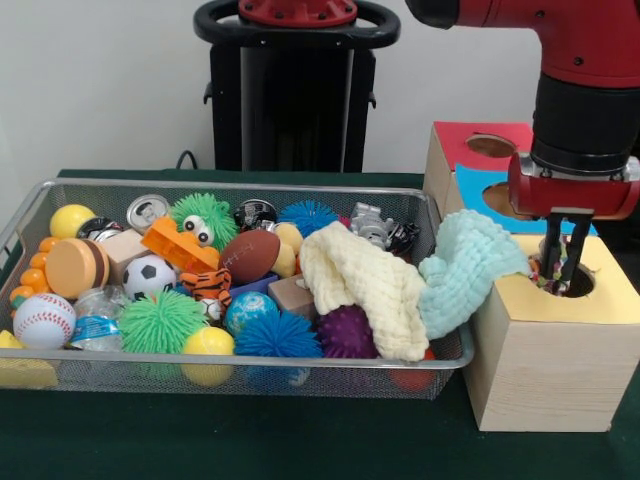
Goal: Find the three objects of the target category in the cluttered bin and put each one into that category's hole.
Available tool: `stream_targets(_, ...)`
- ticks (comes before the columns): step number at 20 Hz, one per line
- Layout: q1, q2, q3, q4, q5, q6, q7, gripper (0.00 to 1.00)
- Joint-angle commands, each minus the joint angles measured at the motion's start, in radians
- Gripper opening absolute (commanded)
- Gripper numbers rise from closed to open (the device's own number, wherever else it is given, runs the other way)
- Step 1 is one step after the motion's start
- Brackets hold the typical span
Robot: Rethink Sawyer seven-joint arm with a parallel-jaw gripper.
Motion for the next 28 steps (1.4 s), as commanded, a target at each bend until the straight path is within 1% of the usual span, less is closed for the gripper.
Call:
stream_targets(1,-0.037,0.044,0.028,0.049,0.022,0.145,0.190,0.00)
stream_targets(4,-0.036,0.052,0.028,0.047,0.020,0.117,0.192,0.00)
stream_targets(9,-0.026,0.098,0.026,0.016,0.015,-0.013,0.210,0.00)
stream_targets(12,-0.030,0.095,0.038,0.022,0.016,-0.059,0.203,0.00)
stream_targets(16,-0.032,0.116,0.040,0.001,0.013,-0.114,0.198,0.00)
stream_targets(28,-0.036,0.132,0.034,-0.010,0.016,-0.148,0.186,0.00)
